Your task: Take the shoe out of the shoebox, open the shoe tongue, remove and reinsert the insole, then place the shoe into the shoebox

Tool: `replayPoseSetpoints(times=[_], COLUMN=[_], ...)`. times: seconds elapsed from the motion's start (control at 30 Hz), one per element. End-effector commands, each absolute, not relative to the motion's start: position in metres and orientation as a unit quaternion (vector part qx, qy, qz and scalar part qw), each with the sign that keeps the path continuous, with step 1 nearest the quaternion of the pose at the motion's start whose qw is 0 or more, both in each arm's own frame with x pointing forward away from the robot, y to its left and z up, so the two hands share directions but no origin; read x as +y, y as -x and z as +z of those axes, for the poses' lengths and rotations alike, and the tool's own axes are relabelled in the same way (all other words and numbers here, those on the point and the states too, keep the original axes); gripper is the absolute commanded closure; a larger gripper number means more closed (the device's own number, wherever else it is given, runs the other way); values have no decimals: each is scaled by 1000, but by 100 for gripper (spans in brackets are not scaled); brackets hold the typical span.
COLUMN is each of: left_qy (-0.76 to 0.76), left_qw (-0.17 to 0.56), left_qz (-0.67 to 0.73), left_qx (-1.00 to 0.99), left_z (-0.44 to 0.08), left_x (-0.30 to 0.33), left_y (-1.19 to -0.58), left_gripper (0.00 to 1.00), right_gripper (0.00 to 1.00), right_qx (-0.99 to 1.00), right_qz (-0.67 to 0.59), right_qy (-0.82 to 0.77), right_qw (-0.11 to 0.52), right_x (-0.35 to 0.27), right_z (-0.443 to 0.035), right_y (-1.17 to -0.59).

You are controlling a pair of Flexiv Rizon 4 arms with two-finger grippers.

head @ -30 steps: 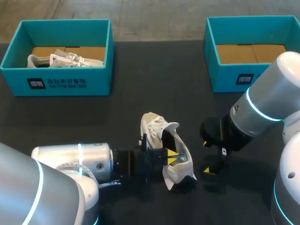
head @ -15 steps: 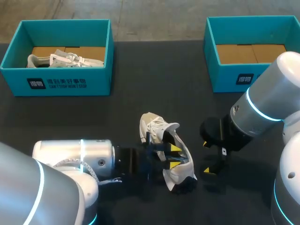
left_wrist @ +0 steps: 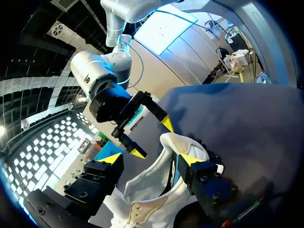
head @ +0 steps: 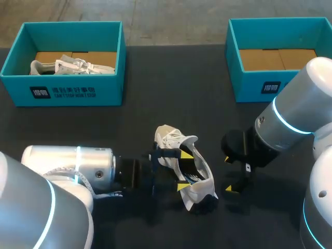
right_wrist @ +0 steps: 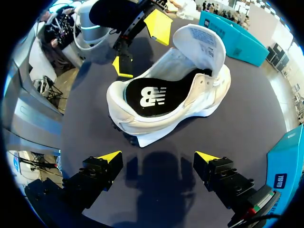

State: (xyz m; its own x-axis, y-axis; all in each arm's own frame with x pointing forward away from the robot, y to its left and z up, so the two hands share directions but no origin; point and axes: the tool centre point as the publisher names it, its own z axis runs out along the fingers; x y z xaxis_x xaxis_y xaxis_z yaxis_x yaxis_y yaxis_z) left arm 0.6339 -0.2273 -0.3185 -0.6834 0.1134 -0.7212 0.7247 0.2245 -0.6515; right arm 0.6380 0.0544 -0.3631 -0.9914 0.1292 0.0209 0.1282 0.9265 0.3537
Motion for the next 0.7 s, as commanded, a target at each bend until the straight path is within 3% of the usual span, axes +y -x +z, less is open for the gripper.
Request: replayPoseSetpoints(times=[0.03, 0.23, 0.37, 0.4, 0.47, 0.7], left_qy=[-301, -348, -388, -396, -415, -474], left_qw=[270, 262, 250, 248, 240, 208], left_qz=[-544, -513, -486, -479, -465, -420], left_qx=[735, 740, 742, 743, 744, 746], left_z=[-309, -303, -299, -299, -297, -292], left_x=[-214, -204, -200, -199, -198, -195], left_y=[-634, -639, -642, -642, -643, -645], left_gripper=[28, 37, 61, 78, 100, 100], right_gripper=[0, 0, 0, 0, 0, 0], right_qx=[982, 982, 982, 981, 981, 979], right_qz=[179, 179, 179, 182, 182, 195], right_qy=[-66, -66, -66, -64, -65, -63], right_qw=[3, 3, 3, 3, 3, 4], right_x=[54, 54, 54, 54, 51, 33], right_z=[-364, -364, -364, -362, -358, -340], right_y=[-637, -637, -637, -637, -638, -637])
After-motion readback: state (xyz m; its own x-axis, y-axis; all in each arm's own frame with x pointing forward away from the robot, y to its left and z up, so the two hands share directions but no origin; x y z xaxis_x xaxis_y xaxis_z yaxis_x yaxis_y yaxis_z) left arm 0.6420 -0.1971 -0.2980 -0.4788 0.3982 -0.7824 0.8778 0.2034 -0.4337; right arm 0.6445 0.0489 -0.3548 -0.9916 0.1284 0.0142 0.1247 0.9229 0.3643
